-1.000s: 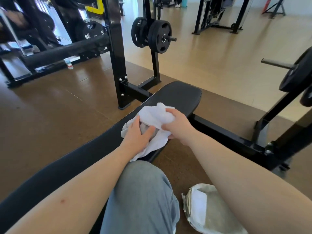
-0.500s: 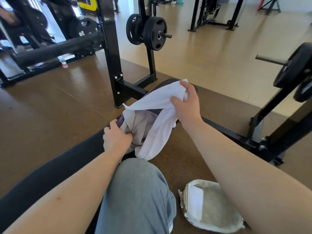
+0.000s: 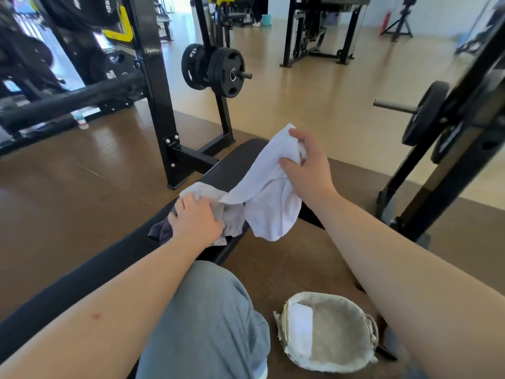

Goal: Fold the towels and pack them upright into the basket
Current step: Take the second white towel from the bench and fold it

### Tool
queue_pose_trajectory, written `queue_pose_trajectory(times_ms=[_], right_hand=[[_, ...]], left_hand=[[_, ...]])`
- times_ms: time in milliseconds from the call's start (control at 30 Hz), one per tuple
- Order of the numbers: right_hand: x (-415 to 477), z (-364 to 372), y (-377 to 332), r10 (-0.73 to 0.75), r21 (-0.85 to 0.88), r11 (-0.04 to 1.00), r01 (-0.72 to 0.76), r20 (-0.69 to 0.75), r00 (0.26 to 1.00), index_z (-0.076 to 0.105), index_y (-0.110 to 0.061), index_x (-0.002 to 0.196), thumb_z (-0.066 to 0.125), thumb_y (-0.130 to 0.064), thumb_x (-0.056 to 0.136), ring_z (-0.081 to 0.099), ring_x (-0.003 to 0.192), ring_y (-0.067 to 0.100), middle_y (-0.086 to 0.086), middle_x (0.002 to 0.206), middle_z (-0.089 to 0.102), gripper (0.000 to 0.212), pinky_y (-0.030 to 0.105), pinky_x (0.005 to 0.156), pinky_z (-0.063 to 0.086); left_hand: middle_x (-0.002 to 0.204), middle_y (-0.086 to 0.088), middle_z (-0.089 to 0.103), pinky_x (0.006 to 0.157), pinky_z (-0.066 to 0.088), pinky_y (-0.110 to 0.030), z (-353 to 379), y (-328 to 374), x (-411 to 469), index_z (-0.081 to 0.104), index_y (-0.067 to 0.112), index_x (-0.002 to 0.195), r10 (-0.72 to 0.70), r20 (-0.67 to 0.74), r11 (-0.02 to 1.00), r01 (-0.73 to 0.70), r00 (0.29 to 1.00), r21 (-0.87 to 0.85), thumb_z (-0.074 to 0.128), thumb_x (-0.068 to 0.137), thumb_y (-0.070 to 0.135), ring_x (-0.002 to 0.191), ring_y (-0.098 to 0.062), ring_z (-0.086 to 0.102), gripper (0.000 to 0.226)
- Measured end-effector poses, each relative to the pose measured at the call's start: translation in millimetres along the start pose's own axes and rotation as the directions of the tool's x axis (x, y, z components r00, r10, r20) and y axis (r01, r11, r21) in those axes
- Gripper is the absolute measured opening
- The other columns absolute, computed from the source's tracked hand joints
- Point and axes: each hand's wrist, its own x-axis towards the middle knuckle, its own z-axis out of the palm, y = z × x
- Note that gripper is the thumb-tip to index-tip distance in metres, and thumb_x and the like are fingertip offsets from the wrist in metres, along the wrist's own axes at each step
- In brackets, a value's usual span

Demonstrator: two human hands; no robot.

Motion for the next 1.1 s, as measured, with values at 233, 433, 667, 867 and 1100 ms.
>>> queue_pose_trajectory(times_ms=[233, 433, 667, 867, 1100], right_hand=[[-36, -56, 13, 0.041, -0.134, 0.99, -0.04, 0.003, 0.999, 0.046, -0.037, 0.145, 0.064, -0.017, 0.094, 0.061, 0.099, 0.009, -0.014, 0.116, 0.057, 0.057, 0.017, 0.068, 0.046], [-64, -91, 32, 0.086, -0.166, 0.984, -0.07, 0.09, 0.992, 0.047, -0.033, 0.145, 0.077, -0.025, 0.089, 0.054, 0.12, 0.009, -0.014, 0.135, 0.054, 0.064, 0.021, 0.091, 0.048], [-82, -126, 78, 0.226, -0.389, 0.913, -0.12, 0.24, 0.944, 0.044, -0.033, 0.15, 0.078, -0.022, 0.086, 0.056, 0.122, 0.009, -0.013, 0.136, 0.058, 0.073, 0.025, 0.097, 0.047], [-93, -137, 119, 0.361, -0.415, 0.855, -0.312, 0.043, 0.932, 0.071, -0.035, 0.119, 0.061, -0.028, 0.099, 0.066, 0.096, 0.007, -0.017, 0.101, 0.069, 0.023, 0.026, 0.079, 0.055], [-87, -139, 132, 0.286, -0.538, 0.818, -0.205, 0.07, 0.956, 0.072, -0.029, 0.114, 0.051, -0.032, 0.106, 0.063, 0.09, 0.007, -0.011, 0.098, 0.071, 0.024, 0.024, 0.077, 0.053]], left_hand=[[0.134, 0.009, 0.045, 0.094, 0.041, -0.021, -11, 90, -36, 0.046, 0.029, 0.132, 0.432, -0.131, 0.769, -0.44, 0.892, -0.463, 0.077, 0.087, 0.044, 0.115, -0.006, 0.048, 0.056], [0.106, 0.019, 0.062, 0.08, 0.053, -0.016, 0, 157, -61, 0.058, 0.029, 0.115, 0.531, -0.095, 0.631, -0.469, 0.842, -0.618, 0.07, 0.095, 0.039, 0.09, 0.002, 0.063, 0.025], [0.072, 0.005, 0.058, 0.055, 0.041, -0.015, 21, 181, -66, 0.056, 0.024, 0.088, 0.487, -0.003, 0.651, -0.365, 0.874, -0.666, 0.05, 0.106, 0.031, 0.06, -0.002, 0.054, 0.02], [0.087, 0.015, 0.061, 0.068, 0.05, -0.024, 40, 187, -58, 0.055, 0.032, 0.102, 0.456, 0.057, 0.71, -0.325, 0.888, -0.625, 0.05, 0.104, 0.037, 0.082, -0.006, 0.06, 0.008], [0.09, 0.01, 0.061, 0.064, 0.041, -0.023, 67, 195, -38, 0.056, 0.029, 0.101, 0.394, 0.13, 0.771, -0.25, 0.91, -0.585, 0.055, 0.099, 0.036, 0.085, -0.011, 0.059, 0.007]])
